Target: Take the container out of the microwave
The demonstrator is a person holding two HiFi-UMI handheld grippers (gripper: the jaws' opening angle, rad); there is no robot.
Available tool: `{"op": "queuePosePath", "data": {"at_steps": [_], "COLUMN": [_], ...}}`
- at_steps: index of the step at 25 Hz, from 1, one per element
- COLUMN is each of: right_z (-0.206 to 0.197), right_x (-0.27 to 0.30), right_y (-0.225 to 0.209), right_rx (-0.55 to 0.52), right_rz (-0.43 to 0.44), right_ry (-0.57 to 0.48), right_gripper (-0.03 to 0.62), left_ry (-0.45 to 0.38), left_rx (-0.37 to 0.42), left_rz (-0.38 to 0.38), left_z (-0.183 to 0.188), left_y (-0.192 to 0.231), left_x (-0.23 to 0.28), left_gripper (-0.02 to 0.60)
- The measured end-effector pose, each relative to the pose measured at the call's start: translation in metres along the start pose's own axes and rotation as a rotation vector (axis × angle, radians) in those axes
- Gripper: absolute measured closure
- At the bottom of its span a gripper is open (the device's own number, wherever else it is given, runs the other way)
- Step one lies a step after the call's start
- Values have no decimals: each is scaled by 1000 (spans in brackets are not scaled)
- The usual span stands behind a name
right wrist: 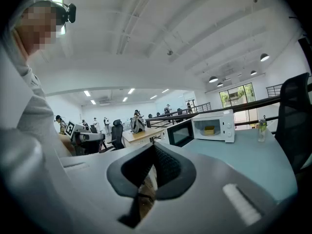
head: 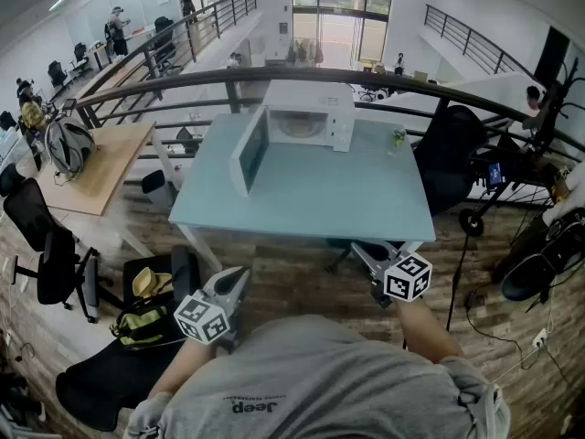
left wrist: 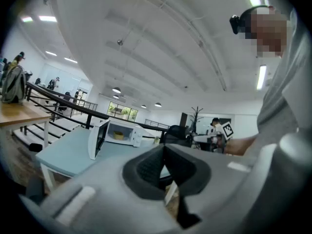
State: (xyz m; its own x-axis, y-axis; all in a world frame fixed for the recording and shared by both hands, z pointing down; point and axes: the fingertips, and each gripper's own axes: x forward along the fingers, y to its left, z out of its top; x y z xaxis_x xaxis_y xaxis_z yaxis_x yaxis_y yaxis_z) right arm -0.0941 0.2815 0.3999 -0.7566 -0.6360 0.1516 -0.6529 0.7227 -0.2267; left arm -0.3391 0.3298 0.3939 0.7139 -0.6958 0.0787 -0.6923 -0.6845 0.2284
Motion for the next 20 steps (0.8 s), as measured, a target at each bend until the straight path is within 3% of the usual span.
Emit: {"op": "queuePosePath", "data": {"at_steps": [20], "right_z": [-1], "right_x": [-16], "right_y": [-35], "right_rx": [-10], "right_rz": [20], "right_ry": [3], "right_gripper": [589], "left_ry": [-1], "left_rx": [-3], "left_rz": [9], "left_z": [-8], "left_y": [-20], "left_x": [41], "left_gripper": [561]}}
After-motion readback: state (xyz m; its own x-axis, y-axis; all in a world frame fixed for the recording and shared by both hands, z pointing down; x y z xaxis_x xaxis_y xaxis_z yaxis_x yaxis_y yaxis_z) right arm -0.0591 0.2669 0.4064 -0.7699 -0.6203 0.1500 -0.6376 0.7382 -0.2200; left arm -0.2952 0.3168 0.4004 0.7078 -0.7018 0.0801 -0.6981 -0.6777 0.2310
